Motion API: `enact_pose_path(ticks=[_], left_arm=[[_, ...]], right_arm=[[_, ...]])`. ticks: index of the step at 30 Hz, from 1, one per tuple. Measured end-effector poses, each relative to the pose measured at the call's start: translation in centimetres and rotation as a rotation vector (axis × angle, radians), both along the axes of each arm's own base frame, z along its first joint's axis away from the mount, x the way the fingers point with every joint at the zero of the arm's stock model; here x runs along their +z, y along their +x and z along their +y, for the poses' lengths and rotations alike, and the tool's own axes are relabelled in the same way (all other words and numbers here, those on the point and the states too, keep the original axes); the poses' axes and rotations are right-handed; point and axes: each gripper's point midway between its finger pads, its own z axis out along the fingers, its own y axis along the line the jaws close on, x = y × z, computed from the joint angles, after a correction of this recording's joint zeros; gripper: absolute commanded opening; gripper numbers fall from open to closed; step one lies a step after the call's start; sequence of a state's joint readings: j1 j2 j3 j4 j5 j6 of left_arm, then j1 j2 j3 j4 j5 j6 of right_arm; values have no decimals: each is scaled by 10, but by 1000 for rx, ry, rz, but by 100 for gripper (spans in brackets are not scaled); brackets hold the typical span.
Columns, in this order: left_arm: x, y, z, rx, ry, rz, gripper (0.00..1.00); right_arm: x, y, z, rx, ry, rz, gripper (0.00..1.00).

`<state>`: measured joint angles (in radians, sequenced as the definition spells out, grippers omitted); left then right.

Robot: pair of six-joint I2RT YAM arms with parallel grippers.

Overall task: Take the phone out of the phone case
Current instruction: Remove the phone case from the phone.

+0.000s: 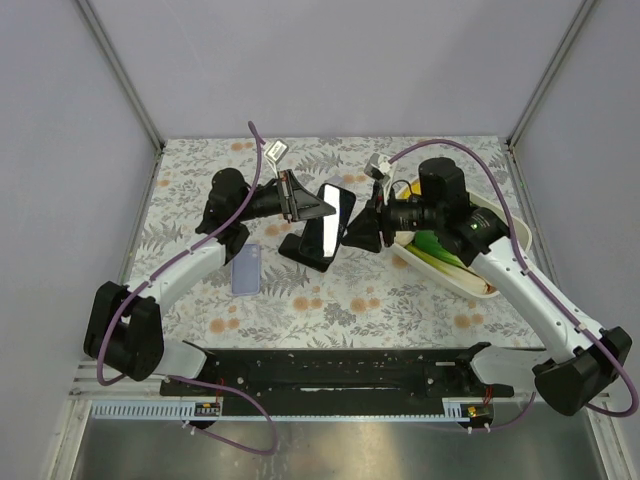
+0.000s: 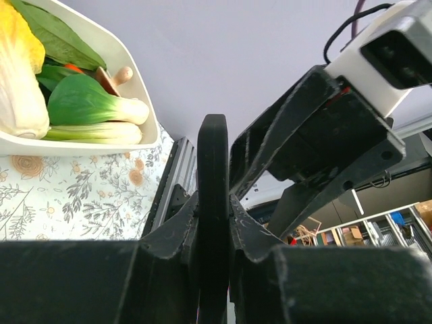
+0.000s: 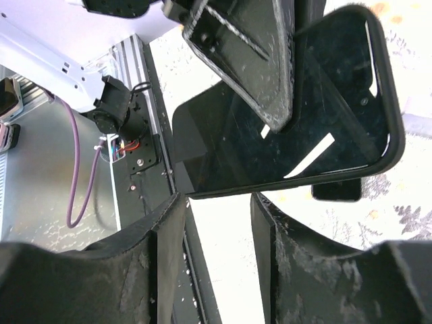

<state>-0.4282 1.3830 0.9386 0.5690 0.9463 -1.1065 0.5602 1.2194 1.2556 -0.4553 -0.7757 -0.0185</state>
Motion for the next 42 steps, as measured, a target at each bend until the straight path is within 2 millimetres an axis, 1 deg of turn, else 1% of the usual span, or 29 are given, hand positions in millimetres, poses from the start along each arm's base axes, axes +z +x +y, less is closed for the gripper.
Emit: enact_pose_path(ticks=[3,6,9,11,14,17,20,25,32,36,42], left_arm=[[-3,4,4,12,7,3,0],[-6,8,8,28,14,15,0],[-8,14,13,49,17,24,0],[-9,17,16,61,21,34,0],[-11,21,18,77,24,46,0],[-10,25,21,94,20,58,0],[-7,27,22,106,13,67,0],[-7,32,24,127,7,84,0],[-5,35,27,138,1,86,0],[-3,40,30,161,-4,78,0],[8,47,34,185,-17,54,0]], right_arm=[[8,0,-2,0,25,-37,53],[19,-9,-3,38,69,-63,54],[23,-18,2,85,120,-42,54],[20,-21,7,115,151,-3,55],[10,-23,14,145,194,73,55],[-5,-18,23,148,231,172,55],[-11,-12,30,137,257,241,54],[-4,-7,35,139,297,267,53],[2,-10,35,158,314,273,51],[-2,-11,34,157,314,290,51],[-8,-14,34,160,311,318,51]])
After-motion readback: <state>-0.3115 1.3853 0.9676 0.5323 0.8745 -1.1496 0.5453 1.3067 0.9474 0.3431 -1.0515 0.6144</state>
